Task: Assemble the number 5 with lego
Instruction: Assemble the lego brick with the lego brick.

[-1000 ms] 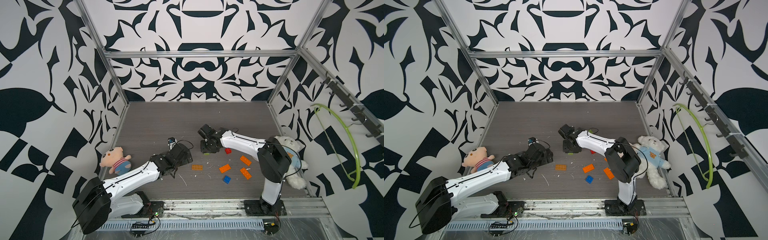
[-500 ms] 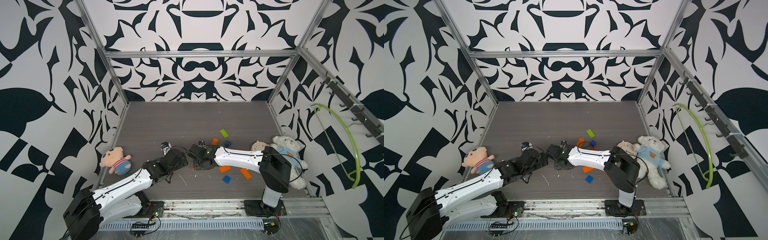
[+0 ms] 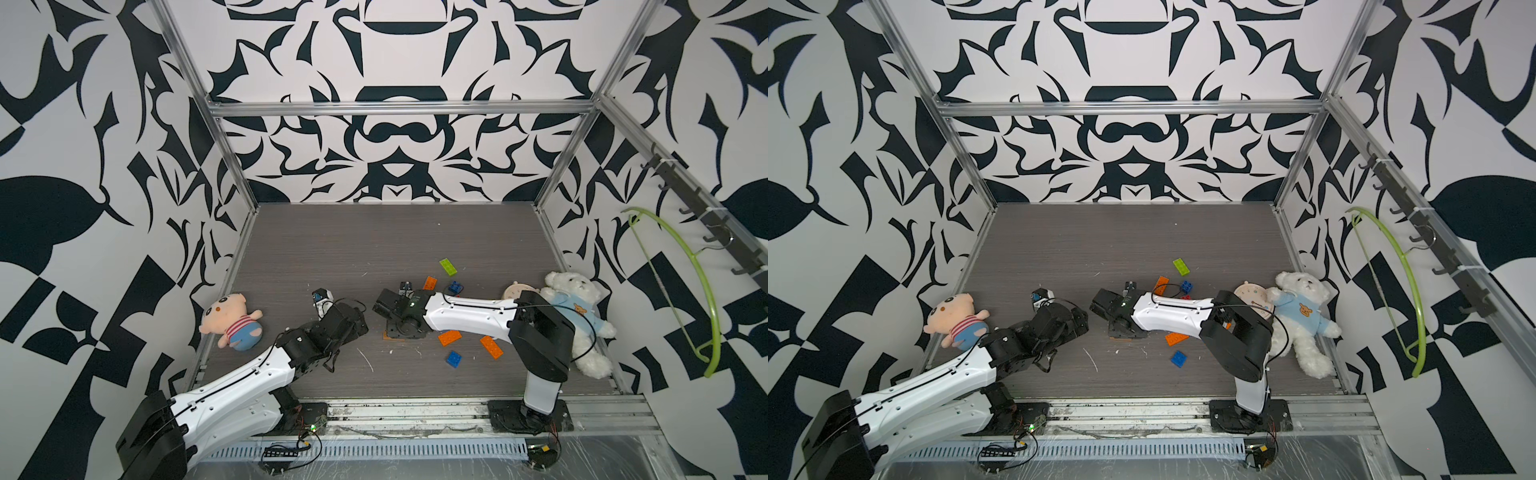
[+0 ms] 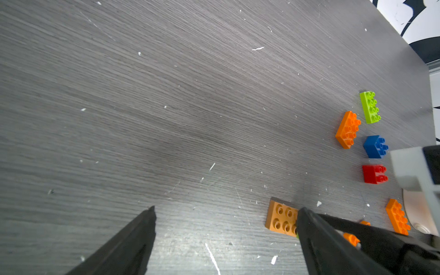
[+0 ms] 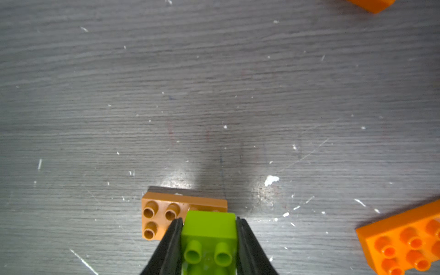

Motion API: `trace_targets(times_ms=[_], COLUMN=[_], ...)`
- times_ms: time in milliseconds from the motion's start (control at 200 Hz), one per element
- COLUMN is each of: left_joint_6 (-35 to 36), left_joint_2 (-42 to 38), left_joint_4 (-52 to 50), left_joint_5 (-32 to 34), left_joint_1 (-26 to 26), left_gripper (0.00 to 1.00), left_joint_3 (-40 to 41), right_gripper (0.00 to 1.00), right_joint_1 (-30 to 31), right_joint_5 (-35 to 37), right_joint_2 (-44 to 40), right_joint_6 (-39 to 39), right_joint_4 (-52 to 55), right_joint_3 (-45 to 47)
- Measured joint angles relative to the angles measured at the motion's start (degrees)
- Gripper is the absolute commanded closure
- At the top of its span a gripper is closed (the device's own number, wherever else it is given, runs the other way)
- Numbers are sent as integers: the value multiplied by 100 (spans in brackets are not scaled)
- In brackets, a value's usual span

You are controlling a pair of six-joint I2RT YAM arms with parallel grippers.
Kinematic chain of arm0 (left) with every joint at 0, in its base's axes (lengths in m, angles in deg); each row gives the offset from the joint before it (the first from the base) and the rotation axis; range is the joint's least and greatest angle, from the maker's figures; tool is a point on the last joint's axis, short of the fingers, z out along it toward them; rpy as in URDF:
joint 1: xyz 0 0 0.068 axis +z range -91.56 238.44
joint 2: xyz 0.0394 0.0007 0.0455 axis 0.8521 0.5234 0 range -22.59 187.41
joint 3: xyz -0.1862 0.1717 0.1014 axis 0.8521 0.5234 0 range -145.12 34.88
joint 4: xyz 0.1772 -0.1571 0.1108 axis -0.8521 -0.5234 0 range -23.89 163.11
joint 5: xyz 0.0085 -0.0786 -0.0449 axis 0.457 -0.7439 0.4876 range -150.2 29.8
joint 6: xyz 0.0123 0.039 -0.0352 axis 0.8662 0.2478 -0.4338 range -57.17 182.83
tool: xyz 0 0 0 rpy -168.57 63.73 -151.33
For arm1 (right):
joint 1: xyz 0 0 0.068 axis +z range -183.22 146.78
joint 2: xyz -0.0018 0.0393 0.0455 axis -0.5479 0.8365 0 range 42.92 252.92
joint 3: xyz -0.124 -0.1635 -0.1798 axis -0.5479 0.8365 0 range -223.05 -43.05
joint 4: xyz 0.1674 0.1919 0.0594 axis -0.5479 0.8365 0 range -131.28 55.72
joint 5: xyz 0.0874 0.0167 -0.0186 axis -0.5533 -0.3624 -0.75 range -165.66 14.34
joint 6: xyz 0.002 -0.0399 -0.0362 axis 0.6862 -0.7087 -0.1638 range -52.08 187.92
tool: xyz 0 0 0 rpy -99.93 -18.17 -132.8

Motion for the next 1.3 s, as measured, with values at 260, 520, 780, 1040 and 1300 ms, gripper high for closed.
trace_targets(times_ms=[260,520,780,1040,1300], left_joint_6=[-2,0,0,0,0], left_joint_2=[-22,-4,-4,-4,90], left_joint_4=[0,-2,0,-2,-2], left_joint_5=[26,39,42,44,44], left_joint_1=[2,2,2,2,2], left_gripper=[1,1,1,1,1], left_joint_3=[20,20,20,20,20], right_gripper=[71,70,70,70,73], right_joint_1=[11,17,22,22,22], right_joint_5=[-20,-28,-114,-175,-179], right_joint_2=[55,98,295,310,348], right_joint_6=[122,168,225,238,205], right_joint_4=[42,229,264,254,236], right_joint_3=[-125,-341,-352,-354,-345])
